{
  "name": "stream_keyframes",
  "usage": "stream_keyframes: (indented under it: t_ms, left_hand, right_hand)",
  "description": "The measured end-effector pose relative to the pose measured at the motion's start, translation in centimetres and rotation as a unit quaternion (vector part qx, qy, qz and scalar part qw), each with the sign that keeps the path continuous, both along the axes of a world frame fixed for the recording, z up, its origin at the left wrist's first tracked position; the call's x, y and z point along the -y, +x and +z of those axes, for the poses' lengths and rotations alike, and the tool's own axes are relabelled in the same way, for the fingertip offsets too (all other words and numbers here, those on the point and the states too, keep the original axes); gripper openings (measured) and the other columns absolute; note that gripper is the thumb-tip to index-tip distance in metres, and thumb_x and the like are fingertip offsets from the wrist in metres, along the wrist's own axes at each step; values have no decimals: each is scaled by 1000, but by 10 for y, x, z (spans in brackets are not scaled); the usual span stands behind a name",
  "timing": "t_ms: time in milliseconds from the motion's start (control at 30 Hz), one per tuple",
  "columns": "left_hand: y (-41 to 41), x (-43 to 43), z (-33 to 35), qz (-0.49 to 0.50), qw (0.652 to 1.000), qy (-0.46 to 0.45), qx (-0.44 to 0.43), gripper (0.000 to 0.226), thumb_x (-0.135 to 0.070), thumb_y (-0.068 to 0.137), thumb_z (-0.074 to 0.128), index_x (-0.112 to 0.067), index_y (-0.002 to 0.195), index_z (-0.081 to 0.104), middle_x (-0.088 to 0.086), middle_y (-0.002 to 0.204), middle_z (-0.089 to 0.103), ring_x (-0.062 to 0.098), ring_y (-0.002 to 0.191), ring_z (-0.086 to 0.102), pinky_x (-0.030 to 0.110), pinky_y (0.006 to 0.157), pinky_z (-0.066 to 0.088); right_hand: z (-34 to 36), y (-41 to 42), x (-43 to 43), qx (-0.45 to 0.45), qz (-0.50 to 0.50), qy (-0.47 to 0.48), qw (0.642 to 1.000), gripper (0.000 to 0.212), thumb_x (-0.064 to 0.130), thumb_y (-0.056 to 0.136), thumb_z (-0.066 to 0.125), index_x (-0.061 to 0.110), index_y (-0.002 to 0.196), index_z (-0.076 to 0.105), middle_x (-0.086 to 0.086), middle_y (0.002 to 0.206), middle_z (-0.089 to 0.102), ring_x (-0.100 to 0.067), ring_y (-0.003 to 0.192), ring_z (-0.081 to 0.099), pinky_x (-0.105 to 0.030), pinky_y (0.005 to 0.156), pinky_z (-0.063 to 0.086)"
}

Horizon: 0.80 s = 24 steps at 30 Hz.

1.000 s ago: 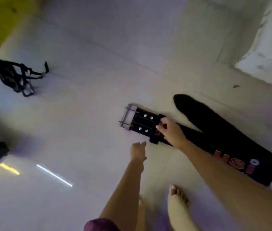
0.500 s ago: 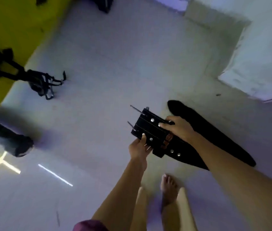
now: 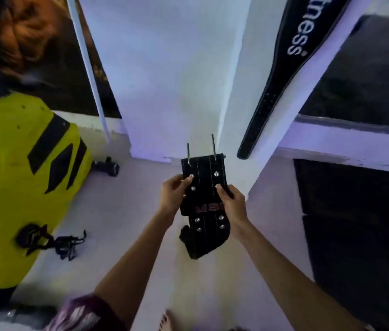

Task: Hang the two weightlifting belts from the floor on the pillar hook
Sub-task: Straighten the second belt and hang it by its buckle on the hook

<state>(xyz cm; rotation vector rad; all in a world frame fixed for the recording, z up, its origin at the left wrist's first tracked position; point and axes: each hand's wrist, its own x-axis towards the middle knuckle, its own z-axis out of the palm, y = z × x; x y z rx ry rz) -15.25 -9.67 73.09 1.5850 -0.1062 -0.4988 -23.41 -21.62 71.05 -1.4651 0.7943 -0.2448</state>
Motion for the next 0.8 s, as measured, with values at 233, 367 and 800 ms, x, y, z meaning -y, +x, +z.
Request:
stream_keyframes:
  t_ms: [233, 367, 800]
  left_hand:
    - [-61, 58, 91, 37, 985, -99, 139, 27, -29, 99, 39, -23, 91, 64, -7, 81, 66, 0, 71, 62, 19, 67, 53]
    - [-106, 51, 76, -46, 984, -101, 139, 18, -13, 94, 48, -16, 100, 65, -10, 89, 71, 0, 84, 65, 17, 75, 51]
    - [-116, 81, 109, -163, 977, 8, 138, 13, 2, 79, 67, 1, 92, 70, -10, 68, 75, 0, 65, 69, 12, 63, 53]
  right_hand:
    - [84, -41, 42, 162, -81, 49, 982, 29, 29, 83, 65, 0, 80, 61, -11, 78, 55, -20, 74, 52, -34, 71, 41]
    - [126, -63, 71, 219, -60, 39, 973, 20, 25, 86, 62, 9, 76, 58, -9, 75, 47, -19, 72, 45, -28, 62, 37]
    - [234, -84, 115, 315, -57, 56, 946, 6, 25, 82, 67, 24, 79, 72, -8, 108, 70, -25, 113, 61, -45, 107, 41]
